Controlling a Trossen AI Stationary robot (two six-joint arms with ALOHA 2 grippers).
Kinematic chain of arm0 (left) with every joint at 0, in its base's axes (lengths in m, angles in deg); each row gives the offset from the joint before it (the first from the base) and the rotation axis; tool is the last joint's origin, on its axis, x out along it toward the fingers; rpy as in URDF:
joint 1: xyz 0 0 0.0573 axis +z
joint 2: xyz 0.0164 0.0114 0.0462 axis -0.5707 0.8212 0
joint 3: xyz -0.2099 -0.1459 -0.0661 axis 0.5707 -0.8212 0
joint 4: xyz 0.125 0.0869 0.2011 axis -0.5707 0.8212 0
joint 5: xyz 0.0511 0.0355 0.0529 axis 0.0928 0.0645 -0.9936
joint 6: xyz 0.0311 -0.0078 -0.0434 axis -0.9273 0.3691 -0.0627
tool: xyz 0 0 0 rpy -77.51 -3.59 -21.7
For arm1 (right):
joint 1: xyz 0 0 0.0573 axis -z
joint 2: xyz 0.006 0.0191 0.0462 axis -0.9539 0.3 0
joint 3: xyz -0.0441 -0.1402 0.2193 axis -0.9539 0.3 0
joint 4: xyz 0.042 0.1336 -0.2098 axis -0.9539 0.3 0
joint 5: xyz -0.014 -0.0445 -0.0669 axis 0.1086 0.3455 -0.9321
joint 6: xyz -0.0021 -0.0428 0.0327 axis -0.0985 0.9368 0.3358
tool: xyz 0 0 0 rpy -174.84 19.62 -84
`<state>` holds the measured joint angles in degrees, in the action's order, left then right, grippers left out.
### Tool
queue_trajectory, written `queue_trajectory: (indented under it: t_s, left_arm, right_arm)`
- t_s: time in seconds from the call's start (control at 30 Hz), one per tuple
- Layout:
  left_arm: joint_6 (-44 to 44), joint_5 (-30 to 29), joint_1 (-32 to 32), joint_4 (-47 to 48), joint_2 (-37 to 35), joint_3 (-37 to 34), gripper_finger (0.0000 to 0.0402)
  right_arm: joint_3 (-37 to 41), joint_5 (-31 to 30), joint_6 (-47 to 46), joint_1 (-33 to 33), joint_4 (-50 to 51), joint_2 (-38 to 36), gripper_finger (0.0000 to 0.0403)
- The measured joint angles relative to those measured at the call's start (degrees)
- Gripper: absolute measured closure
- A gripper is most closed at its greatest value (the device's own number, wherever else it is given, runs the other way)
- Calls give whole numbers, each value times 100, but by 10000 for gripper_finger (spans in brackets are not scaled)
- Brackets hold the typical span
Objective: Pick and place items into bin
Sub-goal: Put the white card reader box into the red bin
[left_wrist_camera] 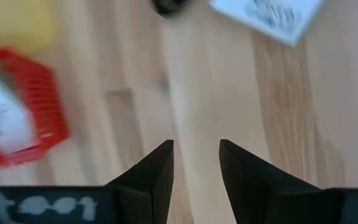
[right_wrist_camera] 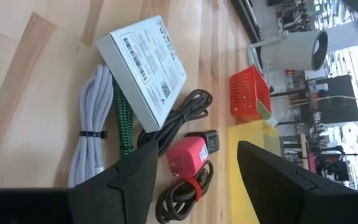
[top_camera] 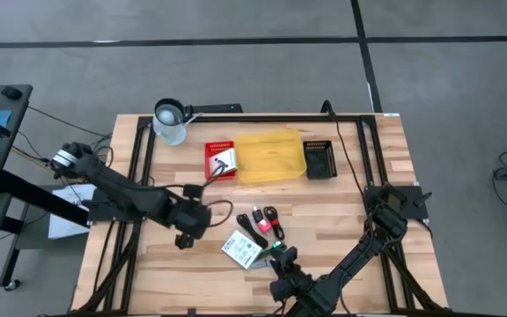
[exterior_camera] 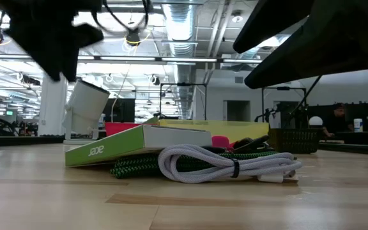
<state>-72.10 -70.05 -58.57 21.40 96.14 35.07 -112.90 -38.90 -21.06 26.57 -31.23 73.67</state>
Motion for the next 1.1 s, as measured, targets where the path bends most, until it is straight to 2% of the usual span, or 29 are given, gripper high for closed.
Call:
queue_trajectory:
  t_s: [0.13, 0.27, 0.47, 0.6, 1.1]
  left_arm:
    - [-755, 717, 173, -425, 438, -2, 281]
    - [-1277, 1197, 252, -1043, 750, -2, 281]
    - [-1541, 1202, 417, -1149, 1142, -1, 281]
    - [-1653, 1407, 590, -1238, 1300, -2, 281]
    - [-1762, 1600, 695, -1807, 1314, -223, 281]
  right_arm:
    - [0, 102, 0, -14, -60, 0, 187]
    - [0, 248, -2, -52, -100, 0, 187]
    - [0, 254, 1, -49, -100, 0, 187]
    - [0, 256, 44, -50, -100, 0, 187]
    - [0, 258, 519, 46, -106, 0, 187]
